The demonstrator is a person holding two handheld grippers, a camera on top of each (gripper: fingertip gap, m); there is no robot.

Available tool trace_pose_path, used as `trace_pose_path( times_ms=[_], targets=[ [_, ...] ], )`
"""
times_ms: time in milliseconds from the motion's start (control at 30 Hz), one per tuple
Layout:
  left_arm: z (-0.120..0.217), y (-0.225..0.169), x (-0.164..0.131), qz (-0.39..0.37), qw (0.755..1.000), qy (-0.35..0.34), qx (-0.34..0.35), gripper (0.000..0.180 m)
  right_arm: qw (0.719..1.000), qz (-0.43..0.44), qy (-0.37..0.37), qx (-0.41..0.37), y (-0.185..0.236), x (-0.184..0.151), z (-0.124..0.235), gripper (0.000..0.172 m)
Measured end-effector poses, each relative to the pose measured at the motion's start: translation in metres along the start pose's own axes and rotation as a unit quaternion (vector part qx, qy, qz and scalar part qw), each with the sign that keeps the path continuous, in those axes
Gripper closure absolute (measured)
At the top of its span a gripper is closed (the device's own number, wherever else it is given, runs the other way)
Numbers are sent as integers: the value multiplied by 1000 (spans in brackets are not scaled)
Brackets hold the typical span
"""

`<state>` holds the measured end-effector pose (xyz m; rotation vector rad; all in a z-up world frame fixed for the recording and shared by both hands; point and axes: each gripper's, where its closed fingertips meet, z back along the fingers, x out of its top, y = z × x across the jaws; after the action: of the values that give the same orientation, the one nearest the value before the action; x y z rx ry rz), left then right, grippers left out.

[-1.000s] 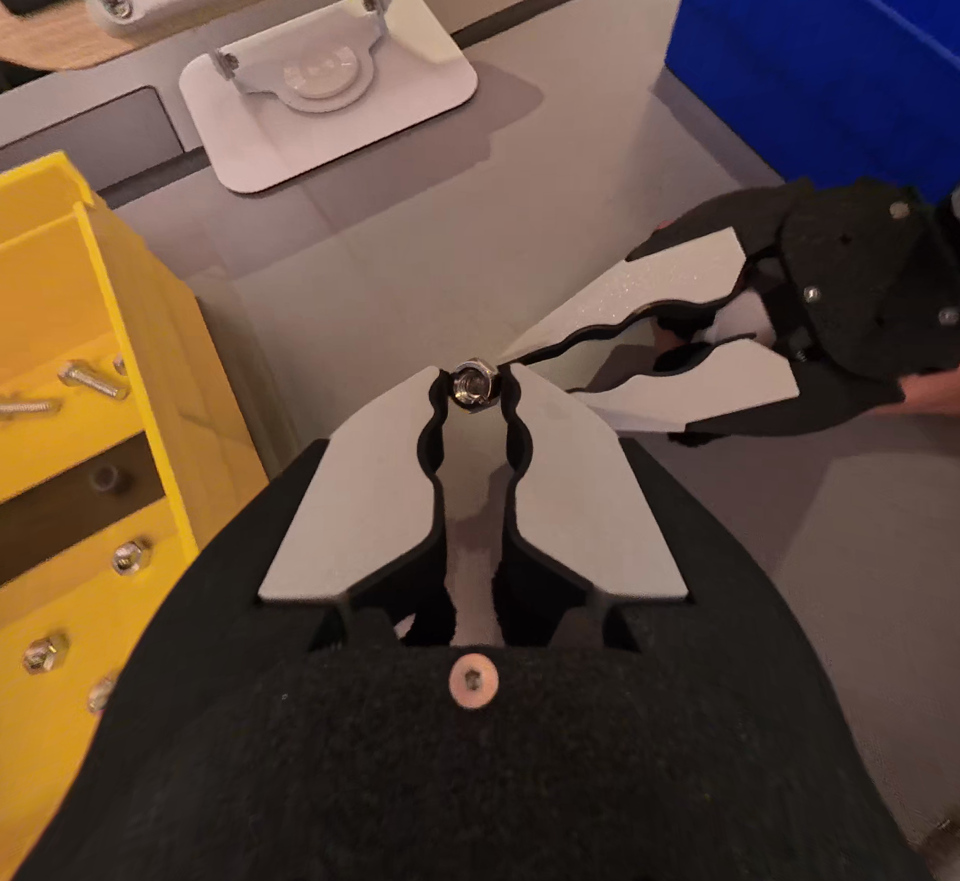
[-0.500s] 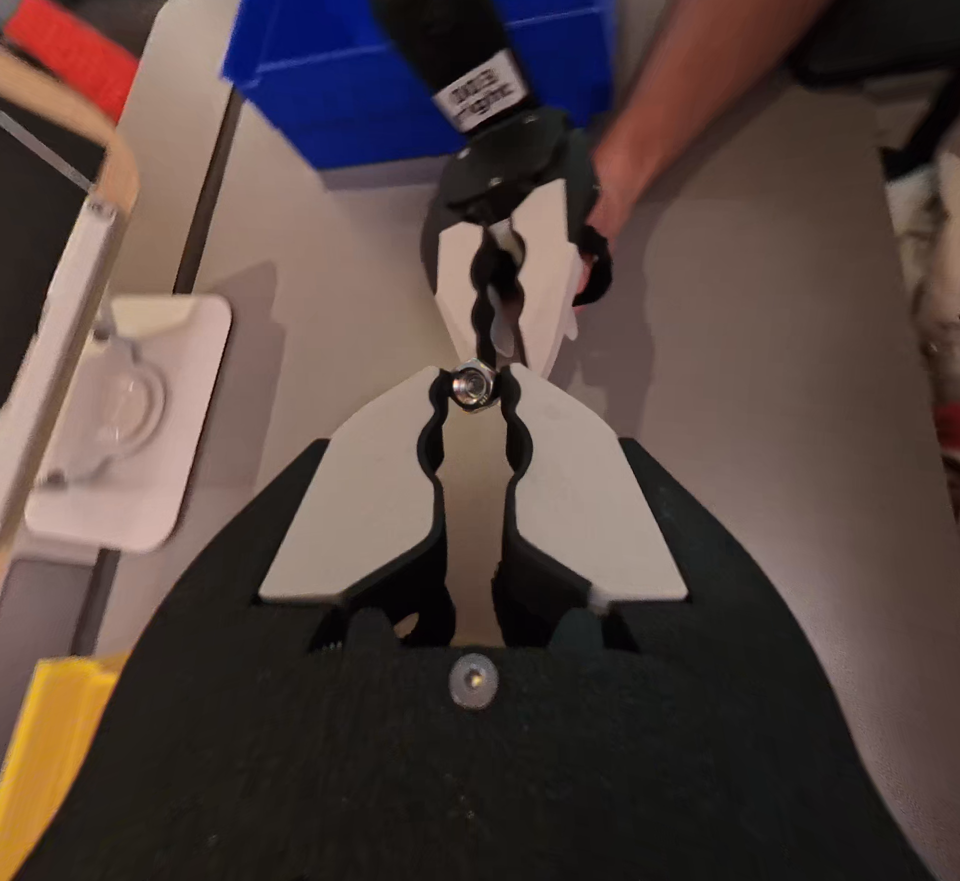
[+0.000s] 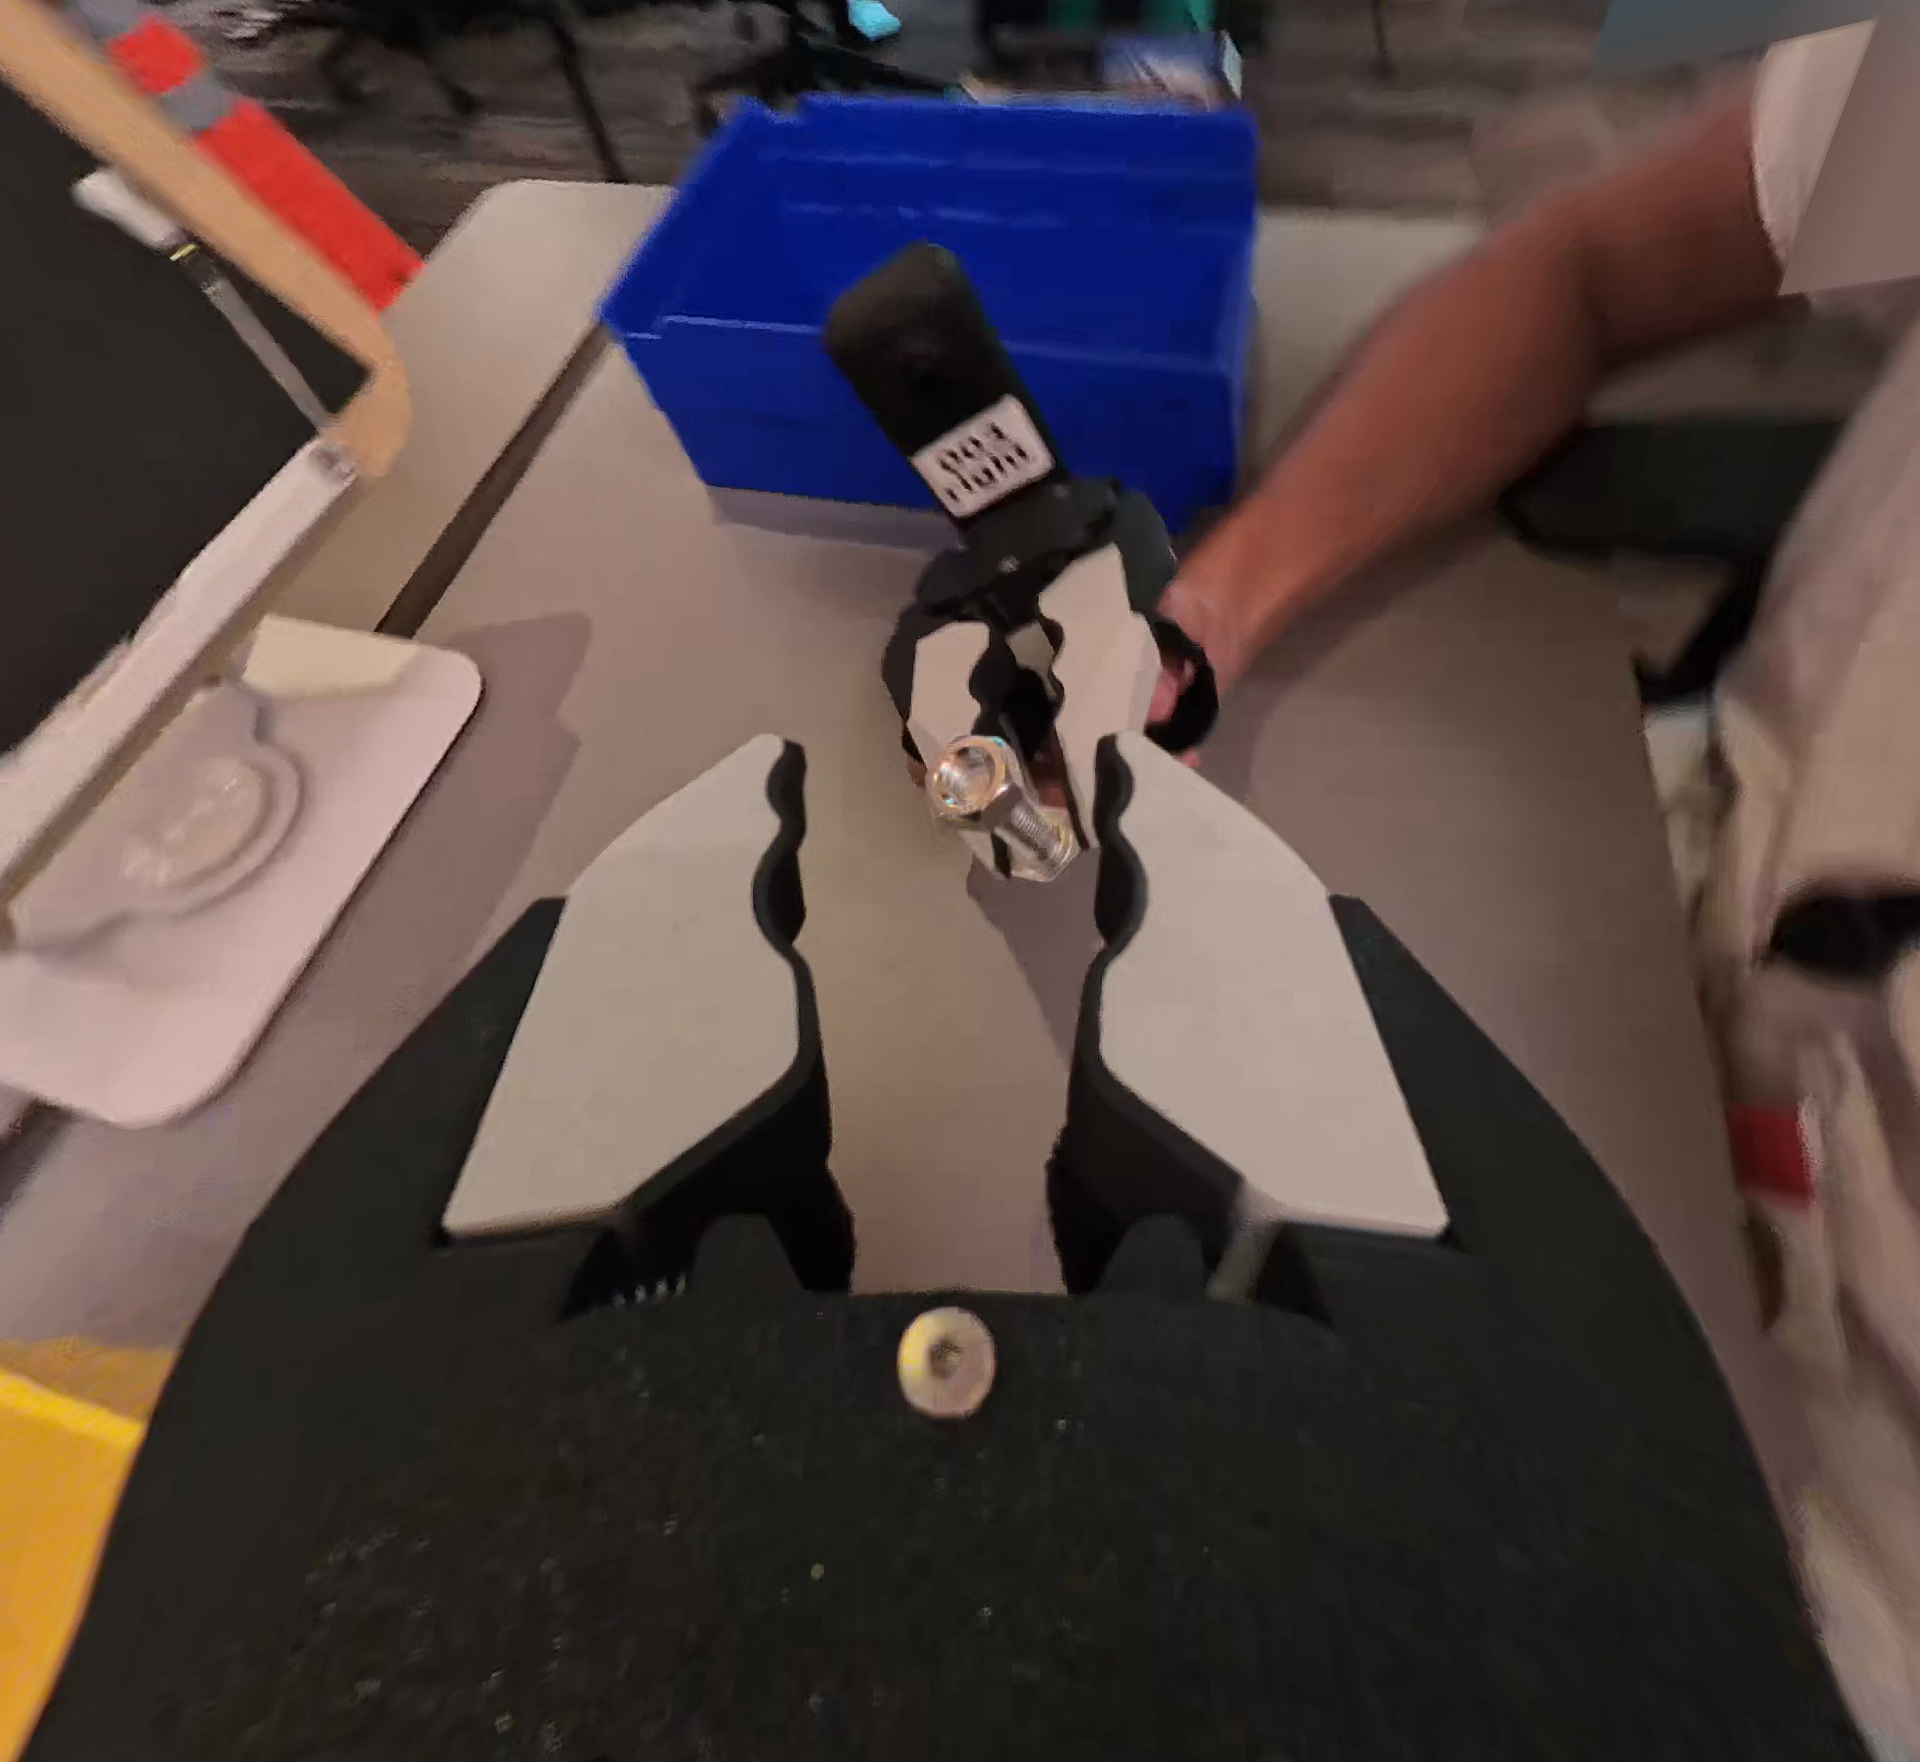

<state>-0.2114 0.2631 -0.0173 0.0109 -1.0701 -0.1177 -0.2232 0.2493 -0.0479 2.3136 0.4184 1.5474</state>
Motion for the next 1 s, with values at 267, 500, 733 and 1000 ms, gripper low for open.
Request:
trace_pose_path(
  times_ms=[267,500,733,1000],
  targets=[
    [-9,2,-16,237,955,-139,111,135,996,48,-8,-69,-16,4,4,155],
    [-10,23,-41,274,926,-74,248,137,944,239,68,-216,-36,-7,6,155],
    [-12,18,-40,293,908,-86,286,163,935,254,85,-232,-39,-11,5,155],
    [-12,3,-22,190,969,-69,142,163,981,149,40,-113,-15,-6,0,155]
  ],
)
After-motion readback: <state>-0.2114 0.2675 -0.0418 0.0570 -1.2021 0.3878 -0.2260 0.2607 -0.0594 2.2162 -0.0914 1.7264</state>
